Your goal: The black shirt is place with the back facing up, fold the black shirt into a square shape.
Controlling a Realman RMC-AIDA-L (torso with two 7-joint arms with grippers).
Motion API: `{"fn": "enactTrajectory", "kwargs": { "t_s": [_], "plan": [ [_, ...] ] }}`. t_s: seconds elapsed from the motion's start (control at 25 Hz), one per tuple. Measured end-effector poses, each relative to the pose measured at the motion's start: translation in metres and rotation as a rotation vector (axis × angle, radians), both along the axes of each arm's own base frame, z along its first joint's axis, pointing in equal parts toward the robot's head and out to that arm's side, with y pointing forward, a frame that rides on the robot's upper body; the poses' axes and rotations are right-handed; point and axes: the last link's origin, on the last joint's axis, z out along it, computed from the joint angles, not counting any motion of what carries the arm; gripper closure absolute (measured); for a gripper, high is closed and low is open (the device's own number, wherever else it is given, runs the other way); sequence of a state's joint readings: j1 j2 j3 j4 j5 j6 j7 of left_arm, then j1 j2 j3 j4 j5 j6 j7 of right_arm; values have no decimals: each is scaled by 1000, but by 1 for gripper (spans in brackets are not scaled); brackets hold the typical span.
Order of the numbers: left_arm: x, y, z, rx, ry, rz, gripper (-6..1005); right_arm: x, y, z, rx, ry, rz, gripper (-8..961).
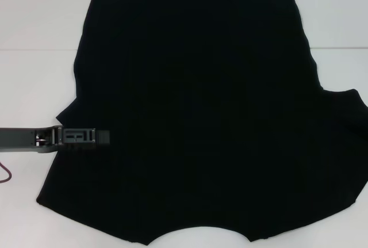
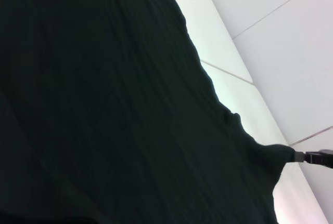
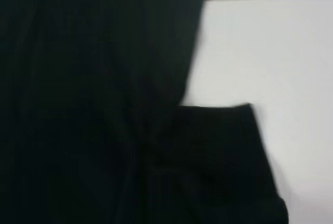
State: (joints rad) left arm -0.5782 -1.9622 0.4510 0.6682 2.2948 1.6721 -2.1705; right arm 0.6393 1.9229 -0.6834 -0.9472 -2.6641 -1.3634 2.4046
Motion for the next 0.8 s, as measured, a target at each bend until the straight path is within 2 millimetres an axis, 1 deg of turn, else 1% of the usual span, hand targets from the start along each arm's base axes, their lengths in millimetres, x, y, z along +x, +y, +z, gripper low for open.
{"fn": "enactTrajectory", "kwargs": {
  "t_s": [0.04, 0.08, 0.28, 0.48, 0.8],
  "plan": [
    [0, 0, 0, 0, 0, 1, 316, -10, 5, -2, -10, -23, 46, 935],
    [0, 0, 0, 0, 0, 1, 316, -10, 5, -2, -10, -23, 46, 935],
    [0, 0, 0, 1, 0, 3, 316, -40, 14, -12, -92, -97, 201, 935],
    [-1, 0, 0, 4, -4, 6, 316, -67, 19, -39, -220, -151, 361, 935],
    [-1, 1, 3, 25, -26, 7, 316, -103, 22, -79, -360, -226, 508, 936]
  ]
}}
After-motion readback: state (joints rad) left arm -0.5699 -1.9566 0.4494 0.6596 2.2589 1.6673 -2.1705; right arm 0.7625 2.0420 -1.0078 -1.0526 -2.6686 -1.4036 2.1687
